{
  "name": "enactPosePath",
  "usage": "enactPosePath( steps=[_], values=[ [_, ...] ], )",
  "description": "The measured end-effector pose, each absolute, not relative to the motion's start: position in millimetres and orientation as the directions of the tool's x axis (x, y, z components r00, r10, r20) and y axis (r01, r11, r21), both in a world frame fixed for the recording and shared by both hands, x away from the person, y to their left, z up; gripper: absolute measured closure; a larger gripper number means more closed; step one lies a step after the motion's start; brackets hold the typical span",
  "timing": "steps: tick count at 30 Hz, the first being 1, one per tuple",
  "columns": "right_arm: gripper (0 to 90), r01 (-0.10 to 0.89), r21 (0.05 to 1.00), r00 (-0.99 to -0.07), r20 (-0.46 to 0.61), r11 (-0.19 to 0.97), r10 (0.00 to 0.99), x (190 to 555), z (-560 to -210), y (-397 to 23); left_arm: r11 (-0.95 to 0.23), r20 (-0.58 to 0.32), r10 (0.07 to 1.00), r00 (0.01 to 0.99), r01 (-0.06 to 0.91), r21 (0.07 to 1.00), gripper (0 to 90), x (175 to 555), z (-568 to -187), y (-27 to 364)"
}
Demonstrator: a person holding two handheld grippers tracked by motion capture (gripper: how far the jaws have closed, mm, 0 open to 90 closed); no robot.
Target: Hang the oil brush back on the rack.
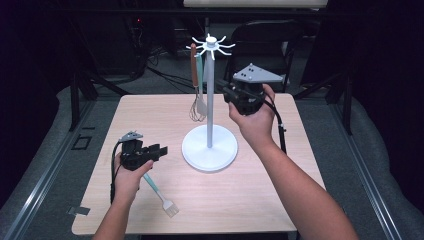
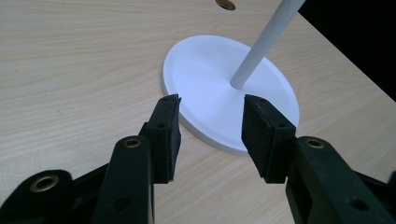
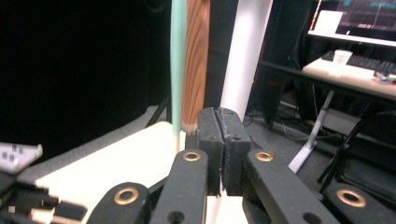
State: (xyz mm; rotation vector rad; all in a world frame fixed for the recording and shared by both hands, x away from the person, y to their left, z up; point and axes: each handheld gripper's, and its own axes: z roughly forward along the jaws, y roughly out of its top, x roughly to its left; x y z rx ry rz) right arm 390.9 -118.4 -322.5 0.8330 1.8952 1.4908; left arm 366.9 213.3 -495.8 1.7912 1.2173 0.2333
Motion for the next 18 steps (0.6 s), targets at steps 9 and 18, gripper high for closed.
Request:
enactPosePath(
  steps=[9, 18],
  values=[
    [87.9, 0.175, 0.963, -0.651, -0.044, 0.206, 0.758, 385, -362, -124, -0.075, -0.322, 0.815, 0.482, 0.639, 0.766, 56.8, 367, -497, 216],
    [84.2, 0.259, 0.932, -0.671, -0.015, 0.253, 0.741, 378, -403, -123, -0.071, -0.324, 0.818, 0.476, 0.642, 0.764, 56.6, 368, -499, 216]
  ],
)
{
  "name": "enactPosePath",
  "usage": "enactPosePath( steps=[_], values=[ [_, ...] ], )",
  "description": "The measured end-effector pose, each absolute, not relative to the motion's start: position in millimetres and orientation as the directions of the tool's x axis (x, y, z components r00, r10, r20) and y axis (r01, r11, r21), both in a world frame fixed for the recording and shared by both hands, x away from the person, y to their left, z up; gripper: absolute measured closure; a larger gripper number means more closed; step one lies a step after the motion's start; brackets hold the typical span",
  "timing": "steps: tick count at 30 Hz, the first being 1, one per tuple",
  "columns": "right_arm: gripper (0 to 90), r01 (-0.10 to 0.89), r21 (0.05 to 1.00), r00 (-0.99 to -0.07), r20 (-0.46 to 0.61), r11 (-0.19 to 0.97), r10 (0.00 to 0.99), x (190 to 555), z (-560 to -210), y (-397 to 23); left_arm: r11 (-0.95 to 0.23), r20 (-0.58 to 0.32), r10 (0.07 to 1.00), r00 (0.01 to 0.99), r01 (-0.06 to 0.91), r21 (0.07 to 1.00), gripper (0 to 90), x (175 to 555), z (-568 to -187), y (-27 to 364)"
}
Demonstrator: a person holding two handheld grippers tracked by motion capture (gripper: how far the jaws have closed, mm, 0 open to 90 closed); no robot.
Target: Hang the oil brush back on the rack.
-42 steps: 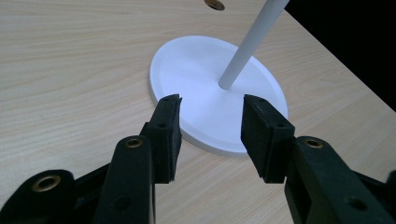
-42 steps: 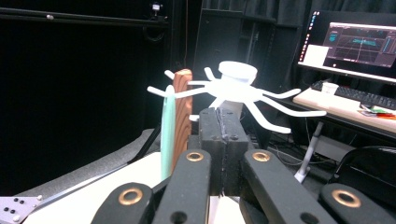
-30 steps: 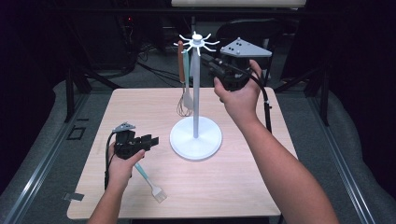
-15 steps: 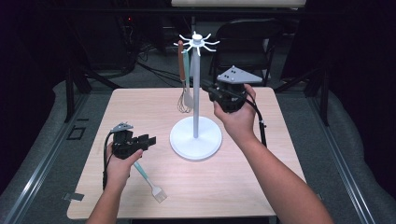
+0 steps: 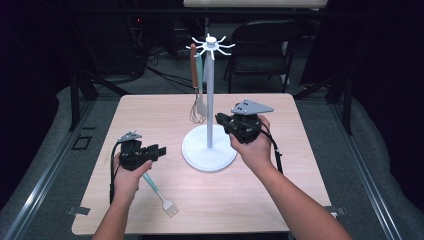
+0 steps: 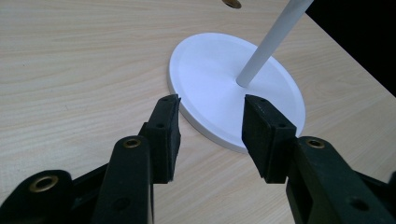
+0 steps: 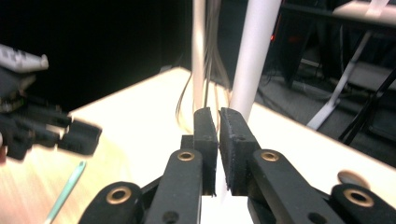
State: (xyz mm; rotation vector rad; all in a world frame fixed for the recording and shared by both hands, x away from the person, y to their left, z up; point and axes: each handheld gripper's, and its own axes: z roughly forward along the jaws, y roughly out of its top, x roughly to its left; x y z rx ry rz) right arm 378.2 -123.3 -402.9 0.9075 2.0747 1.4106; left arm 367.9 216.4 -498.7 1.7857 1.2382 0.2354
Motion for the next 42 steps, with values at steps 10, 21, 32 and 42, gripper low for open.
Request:
enactPosePath(
  steps=[10, 21, 32, 42],
  values=[
    [75.4, 0.352, 0.875, -0.697, 0.008, 0.332, 0.717, 371, -451, -110, -0.066, -0.324, 0.822, 0.469, 0.643, 0.763, 55.8, 368, -498, 218],
    [74.9, 0.395, 0.789, -0.78, 0.017, 0.47, 0.626, 351, -509, -59, -0.064, -0.318, 0.827, 0.464, 0.639, 0.767, 55.0, 367, -497, 220],
    [78.1, 0.391, 0.733, -0.857, 0.068, 0.557, 0.512, 322, -549, 7, -0.071, -0.311, 0.83, 0.462, 0.641, 0.764, 54.6, 368, -499, 218],
    [78.4, 0.43, 0.709, -0.861, 0.137, 0.559, 0.489, 314, -568, 37, -0.083, -0.303, 0.831, 0.467, 0.643, 0.761, 54.6, 369, -502, 215]
  ],
)
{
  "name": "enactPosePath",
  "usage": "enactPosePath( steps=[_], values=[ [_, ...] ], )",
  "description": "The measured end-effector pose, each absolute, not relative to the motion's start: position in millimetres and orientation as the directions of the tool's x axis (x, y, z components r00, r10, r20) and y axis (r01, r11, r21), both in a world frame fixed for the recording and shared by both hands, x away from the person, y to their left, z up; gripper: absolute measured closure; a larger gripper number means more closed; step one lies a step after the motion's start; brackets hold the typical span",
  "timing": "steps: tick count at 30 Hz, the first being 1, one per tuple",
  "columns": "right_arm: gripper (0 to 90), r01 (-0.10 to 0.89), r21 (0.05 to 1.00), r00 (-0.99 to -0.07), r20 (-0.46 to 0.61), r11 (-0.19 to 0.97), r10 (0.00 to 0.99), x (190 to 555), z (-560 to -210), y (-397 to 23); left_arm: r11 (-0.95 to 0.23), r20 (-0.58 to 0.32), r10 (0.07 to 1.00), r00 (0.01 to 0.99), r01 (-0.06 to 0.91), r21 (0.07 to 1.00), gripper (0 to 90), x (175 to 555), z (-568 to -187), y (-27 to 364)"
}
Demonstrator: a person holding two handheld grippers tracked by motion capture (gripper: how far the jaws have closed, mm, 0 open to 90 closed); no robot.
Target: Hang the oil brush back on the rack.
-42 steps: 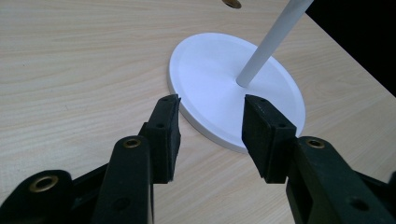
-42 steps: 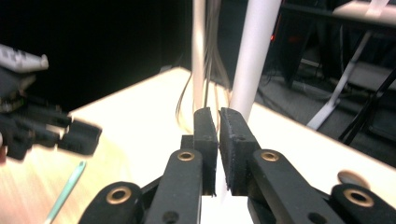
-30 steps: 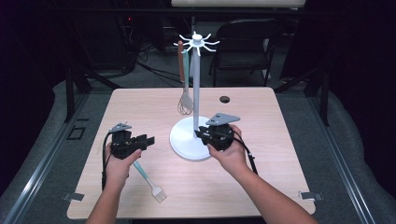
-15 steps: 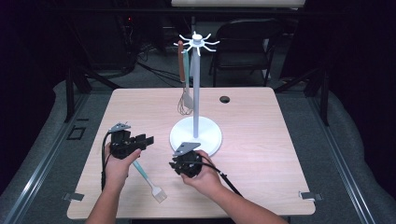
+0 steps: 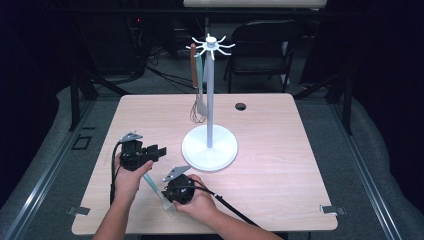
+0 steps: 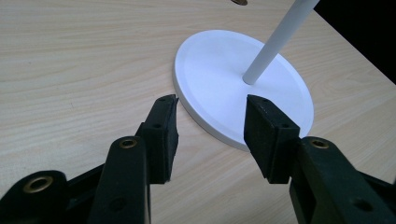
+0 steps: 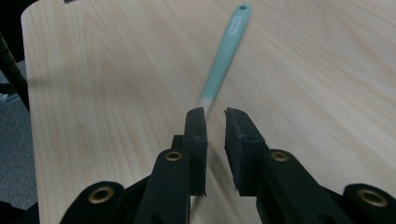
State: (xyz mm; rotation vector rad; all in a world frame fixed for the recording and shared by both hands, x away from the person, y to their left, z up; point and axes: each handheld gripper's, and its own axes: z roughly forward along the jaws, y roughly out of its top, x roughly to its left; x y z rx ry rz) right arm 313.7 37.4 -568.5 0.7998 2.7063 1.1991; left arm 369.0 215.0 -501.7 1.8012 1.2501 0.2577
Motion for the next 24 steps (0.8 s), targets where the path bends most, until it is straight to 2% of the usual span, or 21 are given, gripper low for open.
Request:
enactPosePath(
  steps=[12, 17, 24],
  values=[
    [78.0, 0.432, 0.689, -0.865, 0.134, 0.582, 0.484, 310, -579, 54, -0.09, -0.303, 0.83, 0.468, 0.649, 0.755, 54.4, 370, -504, 213],
    [80.8, 0.408, 0.696, -0.866, 0.091, 0.59, 0.492, 308, -579, 58, -0.095, -0.3, 0.83, 0.469, 0.649, 0.755, 54.4, 370, -505, 211],
    [82.9, 0.401, 0.687, -0.86, 0.054, 0.606, 0.507, 310, -577, 26, -0.085, -0.308, 0.829, 0.466, 0.651, 0.754, 54.3, 369, -505, 213]
  ],
)
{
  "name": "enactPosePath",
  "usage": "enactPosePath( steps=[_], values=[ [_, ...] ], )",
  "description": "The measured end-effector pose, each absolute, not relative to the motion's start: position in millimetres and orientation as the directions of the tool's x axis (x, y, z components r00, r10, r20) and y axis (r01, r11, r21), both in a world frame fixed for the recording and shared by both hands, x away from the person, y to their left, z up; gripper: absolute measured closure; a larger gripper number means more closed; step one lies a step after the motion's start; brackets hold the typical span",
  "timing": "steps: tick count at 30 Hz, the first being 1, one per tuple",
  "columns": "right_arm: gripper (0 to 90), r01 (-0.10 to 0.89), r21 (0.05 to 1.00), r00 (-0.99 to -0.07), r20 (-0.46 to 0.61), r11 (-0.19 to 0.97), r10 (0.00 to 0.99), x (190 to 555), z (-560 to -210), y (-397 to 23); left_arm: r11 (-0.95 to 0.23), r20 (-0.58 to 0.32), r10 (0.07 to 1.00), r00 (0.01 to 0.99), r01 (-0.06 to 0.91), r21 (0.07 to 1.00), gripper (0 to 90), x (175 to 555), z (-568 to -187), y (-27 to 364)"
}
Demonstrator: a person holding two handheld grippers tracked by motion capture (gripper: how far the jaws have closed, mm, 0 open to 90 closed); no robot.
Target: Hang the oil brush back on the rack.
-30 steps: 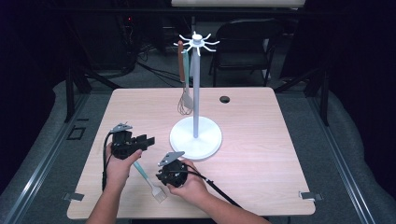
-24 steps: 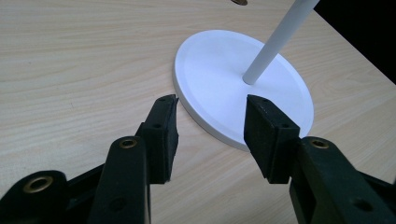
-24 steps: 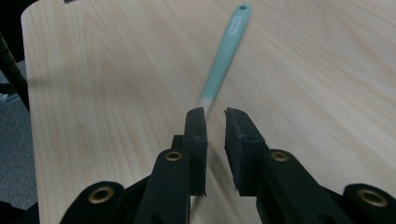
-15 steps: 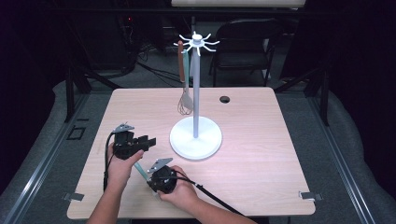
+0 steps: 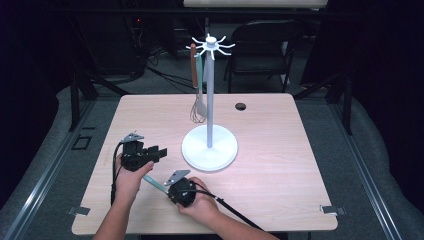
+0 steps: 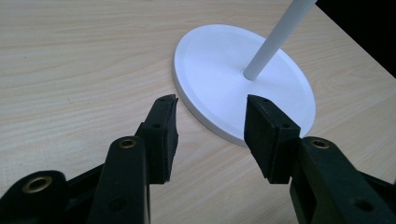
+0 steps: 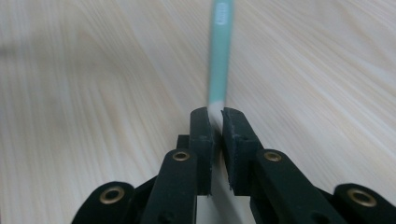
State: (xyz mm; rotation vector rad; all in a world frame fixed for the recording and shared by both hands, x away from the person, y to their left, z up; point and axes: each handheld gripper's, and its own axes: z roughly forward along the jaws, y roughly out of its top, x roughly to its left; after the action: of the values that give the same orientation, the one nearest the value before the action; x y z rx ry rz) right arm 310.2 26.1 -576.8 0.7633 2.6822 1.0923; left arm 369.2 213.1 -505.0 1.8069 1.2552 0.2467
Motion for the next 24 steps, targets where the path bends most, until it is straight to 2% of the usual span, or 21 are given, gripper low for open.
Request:
enactPosePath(
  steps=[6, 14, 24],
  values=[
    [83.0, 0.432, 0.673, -0.832, 0.04, 0.6, 0.554, 308, -575, -32, -0.097, -0.302, 0.829, 0.471, 0.652, 0.752, 54.4, 369, -506, 210],
    [83.0, 0.507, 0.675, -0.771, 0.077, 0.536, 0.632, 298, -574, -113, -0.108, -0.301, 0.825, 0.478, 0.656, 0.747, 54.3, 369, -510, 203],
    [82.9, 0.536, 0.669, -0.743, 0.084, 0.515, 0.664, 288, -573, -152, -0.123, -0.305, 0.813, 0.497, 0.658, 0.743, 54.3, 368, -514, 195]
  ],
)
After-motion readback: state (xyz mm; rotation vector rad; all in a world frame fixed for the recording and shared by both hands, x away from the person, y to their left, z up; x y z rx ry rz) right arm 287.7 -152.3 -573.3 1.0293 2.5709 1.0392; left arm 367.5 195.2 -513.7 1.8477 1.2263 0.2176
